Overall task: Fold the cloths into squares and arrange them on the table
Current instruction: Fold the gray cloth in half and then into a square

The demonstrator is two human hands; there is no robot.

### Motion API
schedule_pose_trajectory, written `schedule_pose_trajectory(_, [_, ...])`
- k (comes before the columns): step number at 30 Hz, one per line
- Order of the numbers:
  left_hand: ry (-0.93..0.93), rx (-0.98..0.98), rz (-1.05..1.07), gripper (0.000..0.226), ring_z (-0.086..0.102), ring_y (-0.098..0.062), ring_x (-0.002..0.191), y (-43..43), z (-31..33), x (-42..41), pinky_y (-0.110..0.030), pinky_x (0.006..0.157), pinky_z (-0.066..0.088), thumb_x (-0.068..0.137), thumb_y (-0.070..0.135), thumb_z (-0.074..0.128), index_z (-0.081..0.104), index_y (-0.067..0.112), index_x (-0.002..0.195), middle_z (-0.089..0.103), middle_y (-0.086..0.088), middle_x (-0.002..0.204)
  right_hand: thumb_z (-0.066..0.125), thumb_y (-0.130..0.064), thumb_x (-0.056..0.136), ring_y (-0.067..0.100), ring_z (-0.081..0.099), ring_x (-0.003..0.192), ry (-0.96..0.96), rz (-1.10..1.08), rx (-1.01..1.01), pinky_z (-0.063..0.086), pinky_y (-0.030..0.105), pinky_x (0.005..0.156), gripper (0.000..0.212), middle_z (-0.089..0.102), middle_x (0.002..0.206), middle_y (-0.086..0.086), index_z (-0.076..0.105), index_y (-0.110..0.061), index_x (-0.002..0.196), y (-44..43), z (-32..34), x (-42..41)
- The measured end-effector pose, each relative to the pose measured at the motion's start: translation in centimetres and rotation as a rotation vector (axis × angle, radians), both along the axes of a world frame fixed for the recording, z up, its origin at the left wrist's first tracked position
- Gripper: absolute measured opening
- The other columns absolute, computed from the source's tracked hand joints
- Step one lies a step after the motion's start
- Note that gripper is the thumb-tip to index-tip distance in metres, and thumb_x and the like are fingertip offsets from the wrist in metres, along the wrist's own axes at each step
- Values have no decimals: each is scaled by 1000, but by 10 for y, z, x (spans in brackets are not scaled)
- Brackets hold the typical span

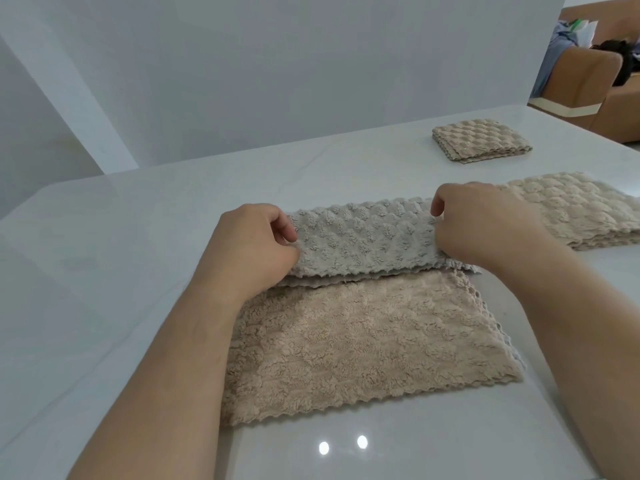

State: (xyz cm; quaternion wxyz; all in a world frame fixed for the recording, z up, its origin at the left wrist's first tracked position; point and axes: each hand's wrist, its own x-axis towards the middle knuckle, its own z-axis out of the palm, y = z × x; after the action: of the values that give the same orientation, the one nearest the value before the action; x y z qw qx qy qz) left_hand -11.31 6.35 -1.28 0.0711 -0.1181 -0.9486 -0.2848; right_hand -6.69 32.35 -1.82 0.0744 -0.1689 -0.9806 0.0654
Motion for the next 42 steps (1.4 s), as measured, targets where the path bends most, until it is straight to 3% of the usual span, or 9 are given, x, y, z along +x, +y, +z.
schedule_pose_trajectory(8, [10,-85,38,12,63,-7,68,0,-2,0,-24,61,48,71,15,75,70,26,70,66,12,69,48,-8,86,31,60,82,43,23,57,37,28,55,31,53,104,6,57,-19,114,0,-6,1])
schedule_pose_trajectory(17, [60,-84,57,14,62,-6,67,3,-1,2,-25,60,50,72,12,72,69,25,68,66,12,66,47,-10,91,33,59,82,52,6,64,39,31,58,30,51,113,10,53,-16,120,-3,-5,3])
schedule_pose_trajectory(25, [-95,-234,85,9,66,-13,75,3,-2,3,-37,72,59,71,23,76,68,27,70,68,12,76,49,-9,88,34,59,86,-55,-12,45,43,34,63,34,48,110,10,51,-16,121,-5,-8,2])
schedule_pose_trajectory(28, [-110,-284,130,13,64,-18,77,2,-2,3,-36,70,57,71,29,76,66,21,75,67,4,81,49,-13,90,35,59,86,-102,-45,38,46,36,64,30,50,101,11,46,-14,120,-4,-10,0])
schedule_pose_trajectory(31, [-137,-280,203,30,57,-19,70,-4,-5,-5,-29,55,41,80,39,68,65,11,90,64,-3,82,44,-16,94,34,56,79,-96,-95,-5,42,33,58,21,48,84,9,41,-10,113,-3,-10,-1])
schedule_pose_trajectory(34, [-160,-218,256,36,52,-28,80,-6,-8,-12,-32,63,37,96,35,52,53,-1,103,59,-10,94,39,-18,98,34,53,84,-77,-127,-37,44,38,66,13,47,89,10,41,-9,106,-5,-7,1])
schedule_pose_trajectory(37, [-177,-201,285,29,47,-28,84,-6,-9,-14,-32,69,38,98,28,49,45,1,107,49,-12,95,32,-36,106,31,51,84,-106,-116,-30,43,38,72,32,48,86,7,48,-11,94,-6,-6,2])
schedule_pose_trajectory(40, [-196,-149,262,36,51,-22,66,-9,-11,-17,-30,53,33,89,23,54,58,-5,112,62,-22,88,28,-53,106,31,55,83,-150,-133,-66,44,38,73,51,52,83,8,48,-12,82,-5,-8,-1])
schedule_pose_trajectory(42, [-203,-67,248,32,59,-23,74,-9,-10,-16,-34,56,43,86,19,58,60,3,114,66,-17,92,31,-54,105,31,58,84,-165,-133,-79,47,38,74,52,58,89,11,46,-13,77,-3,-11,-4])
